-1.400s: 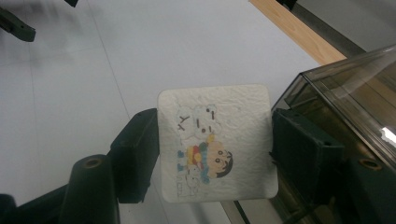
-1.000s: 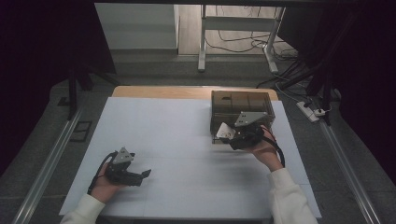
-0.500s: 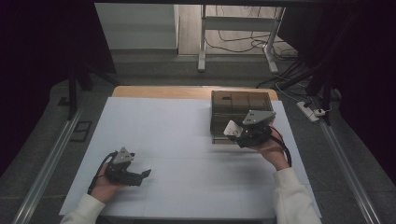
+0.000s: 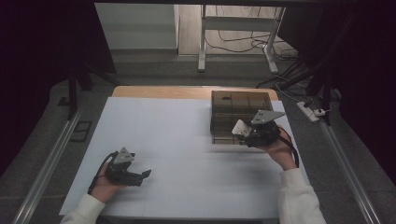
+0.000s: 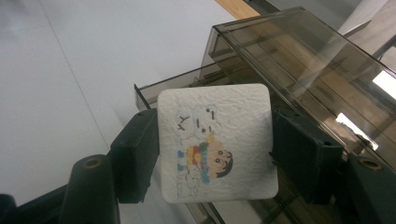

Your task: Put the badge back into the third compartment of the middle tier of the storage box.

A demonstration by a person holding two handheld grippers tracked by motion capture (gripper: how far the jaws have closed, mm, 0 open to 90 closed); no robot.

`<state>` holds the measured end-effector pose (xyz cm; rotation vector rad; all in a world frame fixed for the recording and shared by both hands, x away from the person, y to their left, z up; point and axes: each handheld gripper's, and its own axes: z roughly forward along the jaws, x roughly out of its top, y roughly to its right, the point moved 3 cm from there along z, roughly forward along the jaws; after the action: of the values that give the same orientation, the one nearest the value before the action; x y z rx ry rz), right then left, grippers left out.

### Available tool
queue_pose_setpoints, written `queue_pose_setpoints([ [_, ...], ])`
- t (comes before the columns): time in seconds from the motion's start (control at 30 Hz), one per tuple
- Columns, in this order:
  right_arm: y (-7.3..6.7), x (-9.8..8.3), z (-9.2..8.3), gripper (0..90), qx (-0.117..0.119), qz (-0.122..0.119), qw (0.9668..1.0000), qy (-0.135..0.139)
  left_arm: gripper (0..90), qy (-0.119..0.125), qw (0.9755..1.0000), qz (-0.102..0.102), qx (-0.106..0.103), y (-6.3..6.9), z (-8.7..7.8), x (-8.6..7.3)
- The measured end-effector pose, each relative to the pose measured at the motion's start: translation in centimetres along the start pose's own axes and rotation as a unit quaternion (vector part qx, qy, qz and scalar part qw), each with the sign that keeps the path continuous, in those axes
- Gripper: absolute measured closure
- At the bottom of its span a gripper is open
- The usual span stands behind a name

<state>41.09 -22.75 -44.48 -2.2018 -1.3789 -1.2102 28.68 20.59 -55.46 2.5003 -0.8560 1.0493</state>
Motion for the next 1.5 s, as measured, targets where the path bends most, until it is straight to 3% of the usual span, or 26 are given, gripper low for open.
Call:
queue_pose_setpoints([
  [0.97,2.7,-2.1,-2.1,33.0,-0.04,0.025,0.9988,-0.013,6.6,-0.002,1.0,0.001,0.001,0.1,0.0,0.0],
  [1.5,4.3,-4.0,-2.7,33.0,-0.068,0.03,0.9966,-0.037,6.6,-0.004,1.0,0.001,0.001,0.0,0.1,0.0],
])
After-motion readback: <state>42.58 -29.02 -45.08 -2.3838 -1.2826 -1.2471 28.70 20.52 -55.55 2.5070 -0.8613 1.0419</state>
